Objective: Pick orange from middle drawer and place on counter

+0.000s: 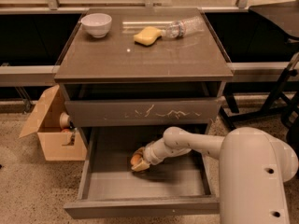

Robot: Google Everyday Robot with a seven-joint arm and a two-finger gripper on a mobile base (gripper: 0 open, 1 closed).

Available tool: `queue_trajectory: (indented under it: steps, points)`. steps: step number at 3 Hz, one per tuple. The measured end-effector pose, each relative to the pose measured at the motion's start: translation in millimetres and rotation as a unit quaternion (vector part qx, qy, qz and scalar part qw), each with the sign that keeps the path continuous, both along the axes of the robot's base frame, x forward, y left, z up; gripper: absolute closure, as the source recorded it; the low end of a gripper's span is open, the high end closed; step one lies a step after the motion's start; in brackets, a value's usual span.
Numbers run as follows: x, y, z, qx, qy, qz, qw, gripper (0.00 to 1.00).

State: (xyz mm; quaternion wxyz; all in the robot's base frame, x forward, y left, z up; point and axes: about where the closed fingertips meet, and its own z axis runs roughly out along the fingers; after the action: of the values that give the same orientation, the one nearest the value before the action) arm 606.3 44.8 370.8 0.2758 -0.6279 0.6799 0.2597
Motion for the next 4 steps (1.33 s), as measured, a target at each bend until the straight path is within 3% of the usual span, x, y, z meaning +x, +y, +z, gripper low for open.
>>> queue_trajectory:
  steps: [1,2,4]
  points:
    - [-7.7,-6.7,35.8,0.013,-0.03,0.017,0.9993,0.96]
    - [-11.8,-13.7,70.7,0.041,-0.055,0.039,0.9969,1.0]
    - [-17.6,-14.0,83.4,0.052,-0.063,0.056,0.9951,1.0]
